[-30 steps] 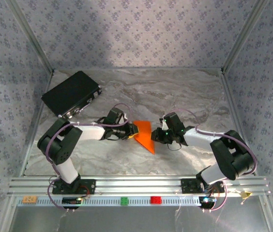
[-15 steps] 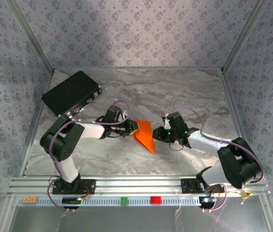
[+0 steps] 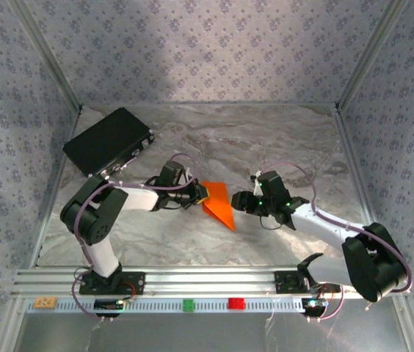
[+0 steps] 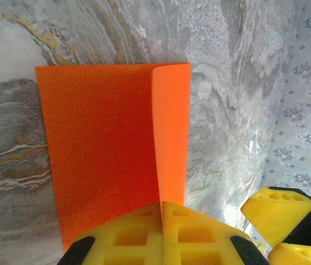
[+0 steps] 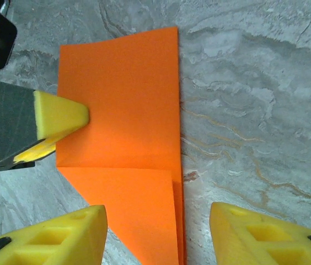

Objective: Fold a paper plane with a square sheet of paper (pick it up from the middle)
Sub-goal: Fourth fold the wing at the center of the table.

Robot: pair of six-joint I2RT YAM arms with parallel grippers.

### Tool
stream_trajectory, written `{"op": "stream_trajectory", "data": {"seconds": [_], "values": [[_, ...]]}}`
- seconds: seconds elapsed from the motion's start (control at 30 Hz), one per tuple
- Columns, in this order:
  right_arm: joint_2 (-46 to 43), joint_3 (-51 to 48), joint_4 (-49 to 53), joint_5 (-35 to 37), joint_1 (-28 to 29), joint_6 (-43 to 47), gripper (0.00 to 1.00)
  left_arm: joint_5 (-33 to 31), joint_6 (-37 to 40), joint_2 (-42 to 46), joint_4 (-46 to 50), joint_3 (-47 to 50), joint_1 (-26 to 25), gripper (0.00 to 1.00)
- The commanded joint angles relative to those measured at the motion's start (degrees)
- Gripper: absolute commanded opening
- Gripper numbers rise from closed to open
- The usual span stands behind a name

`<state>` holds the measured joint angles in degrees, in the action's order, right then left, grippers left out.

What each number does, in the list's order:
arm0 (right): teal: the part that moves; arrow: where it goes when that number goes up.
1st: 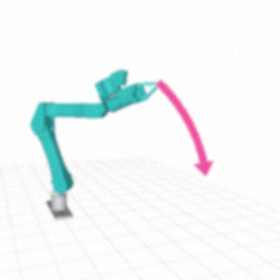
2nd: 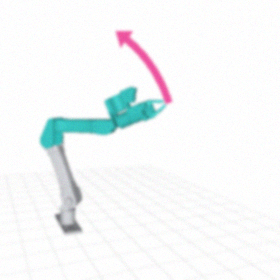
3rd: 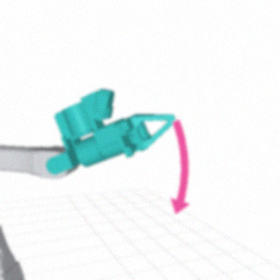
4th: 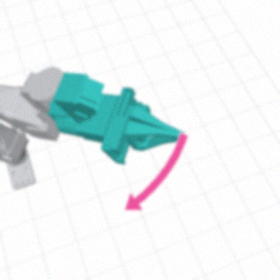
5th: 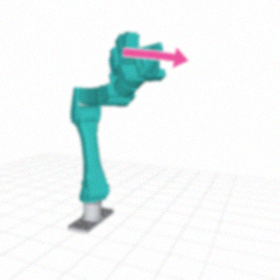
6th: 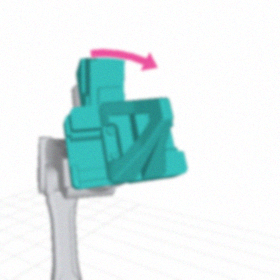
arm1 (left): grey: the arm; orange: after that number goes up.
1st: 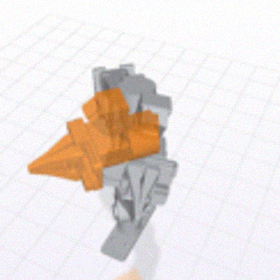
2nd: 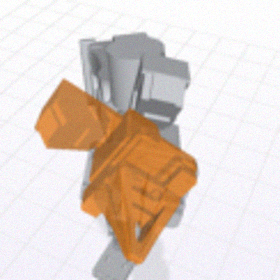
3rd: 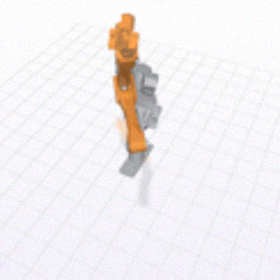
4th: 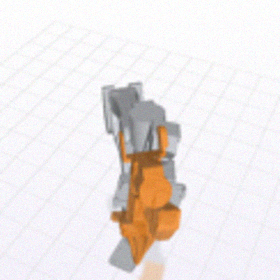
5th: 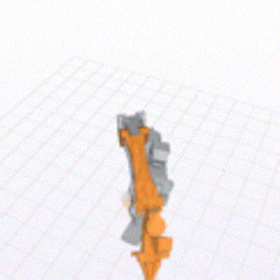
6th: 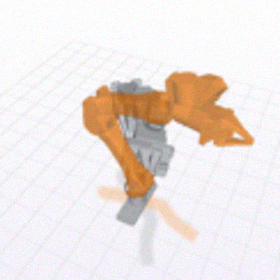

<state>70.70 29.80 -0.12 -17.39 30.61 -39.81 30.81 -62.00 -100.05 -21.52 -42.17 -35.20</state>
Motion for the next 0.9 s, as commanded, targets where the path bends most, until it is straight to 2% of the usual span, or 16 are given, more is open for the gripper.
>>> {"op": "stream_trajectory", "data": {"seconds": [0.0, 0.1, 0.2, 0.23, 0.3, 0.33, 0.43, 0.63, 0.73, 0.87], "values": [[-1.5, -0.4, 1.1, 1.7, 0.3, 2.0, 0.54, -3.1, 1.5, 3.2, 2.6, 0.8, 0.3, 0.03], [-2.0, -0.7, -0.1, 3.5, 1.8, 3.3, 0.53, -3.4, 1.5, 3.8, 3.1, 0.7, 0.3, 0.04], [-3.0, -1.3, -1.4, 9.0, 4.9, 7.9, 0.55, -2.5, 1.5, 3.4, 2.9, 0.4, 0.2, 0.07], [-3.2, -1.4, -1.7, 10.6, 6.0, 9.0, 0.58, -1.9, 1.5, 3.1, 2.7, 0.1, 0.1, 0.09], [-3.4, -2.0, -3.0, 14.8, 8.8, 12.0, 0.71, -0.8, 1.3, 2.5, 2.1, -0.3, 0.0, 0.13], [-3.4, -2.3, -3.8, 16.3, 9.9, 13.5, 0.72, -0.4, 1.2, 2.3, 1.7, -0.4, 0.0, 0.14], [-3.5, -2.8, -4.7, 20.3, 13.3, 18.9, 0.7, 0.8, 0.4, 1.5, 0.4, -0.8, -0.3, 0.15], [-1.9, -4.5, -9.8, 26.7, 21.7, 31.2, 0.58, 1.2, 0.0, 1.3, -0.2, -1.0, -0.5, 0.15], [1.0, -4.5, -11.0, 31.7, 25.1, 33.9, 0.53, 1.3, -0.1, 1.3, -0.2, -1.0, -0.6, 0.15], [5.1, -4.0, -14.1, 35.6, 28.2, 35.3, 0.5, 1.2, 0.0, 1.3, 0.1, -0.9, -0.5, 0.14]]}}
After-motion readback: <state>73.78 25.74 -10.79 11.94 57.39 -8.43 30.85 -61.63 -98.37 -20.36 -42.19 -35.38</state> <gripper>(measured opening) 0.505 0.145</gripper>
